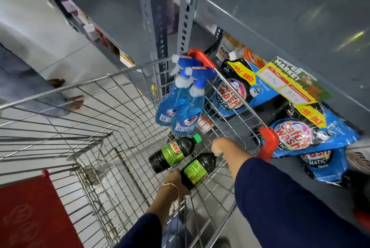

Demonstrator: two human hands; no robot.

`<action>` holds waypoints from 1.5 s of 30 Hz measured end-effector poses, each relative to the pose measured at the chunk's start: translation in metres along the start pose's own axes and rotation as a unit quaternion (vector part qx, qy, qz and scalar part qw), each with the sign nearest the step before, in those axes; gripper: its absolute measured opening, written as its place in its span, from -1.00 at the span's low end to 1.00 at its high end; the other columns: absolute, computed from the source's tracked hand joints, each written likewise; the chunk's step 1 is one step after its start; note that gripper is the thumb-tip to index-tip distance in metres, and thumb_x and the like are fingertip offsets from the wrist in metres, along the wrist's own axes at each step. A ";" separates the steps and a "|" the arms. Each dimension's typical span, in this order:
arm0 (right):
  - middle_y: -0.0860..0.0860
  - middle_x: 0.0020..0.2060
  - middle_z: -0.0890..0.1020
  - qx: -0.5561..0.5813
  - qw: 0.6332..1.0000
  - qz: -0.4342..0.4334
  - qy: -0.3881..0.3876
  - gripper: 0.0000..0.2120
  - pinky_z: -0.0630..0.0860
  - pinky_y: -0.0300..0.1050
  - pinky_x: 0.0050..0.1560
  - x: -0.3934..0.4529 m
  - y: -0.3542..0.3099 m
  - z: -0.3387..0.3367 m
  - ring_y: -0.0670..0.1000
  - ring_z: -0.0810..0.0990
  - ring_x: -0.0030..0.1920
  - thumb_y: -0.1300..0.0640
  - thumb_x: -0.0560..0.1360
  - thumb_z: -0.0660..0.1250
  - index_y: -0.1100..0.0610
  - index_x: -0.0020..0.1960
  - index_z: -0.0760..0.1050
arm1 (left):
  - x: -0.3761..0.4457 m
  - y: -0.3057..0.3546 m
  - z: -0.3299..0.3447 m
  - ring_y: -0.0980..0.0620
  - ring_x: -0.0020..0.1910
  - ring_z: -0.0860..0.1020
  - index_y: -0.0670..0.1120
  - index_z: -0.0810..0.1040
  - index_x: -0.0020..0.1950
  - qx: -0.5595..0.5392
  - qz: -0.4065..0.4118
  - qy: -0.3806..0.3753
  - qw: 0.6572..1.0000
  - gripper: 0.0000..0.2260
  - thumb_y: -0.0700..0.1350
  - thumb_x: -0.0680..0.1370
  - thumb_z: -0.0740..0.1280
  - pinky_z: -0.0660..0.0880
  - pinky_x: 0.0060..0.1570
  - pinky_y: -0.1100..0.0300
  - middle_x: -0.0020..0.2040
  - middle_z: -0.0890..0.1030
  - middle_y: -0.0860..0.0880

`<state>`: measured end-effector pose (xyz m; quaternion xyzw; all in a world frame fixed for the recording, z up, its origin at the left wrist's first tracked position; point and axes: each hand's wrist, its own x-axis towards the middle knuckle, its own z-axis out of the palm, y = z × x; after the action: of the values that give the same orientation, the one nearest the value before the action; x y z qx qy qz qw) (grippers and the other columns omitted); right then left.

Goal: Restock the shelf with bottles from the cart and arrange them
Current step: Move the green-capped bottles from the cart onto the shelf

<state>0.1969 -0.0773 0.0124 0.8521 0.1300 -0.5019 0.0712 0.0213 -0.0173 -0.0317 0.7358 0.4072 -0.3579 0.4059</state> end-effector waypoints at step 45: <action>0.13 0.20 0.54 0.337 0.681 -0.290 0.581 -0.64 0.40 -0.07 0.13 -0.385 0.195 -0.174 0.15 0.46 0.21 0.12 0.48 0.30 0.05 0.27 0.41 | -0.303 0.266 -0.042 -0.01 -0.09 0.56 -0.32 0.46 0.11 -0.195 0.491 0.185 0.829 -0.50 -0.22 0.22 0.48 0.51 0.04 0.04 -0.02 0.58 -0.19</action>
<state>0.2216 -0.2778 0.4312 0.8586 0.2079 0.0889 -0.4600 0.1411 -0.1639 0.3264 0.7967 0.1215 0.1185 0.5801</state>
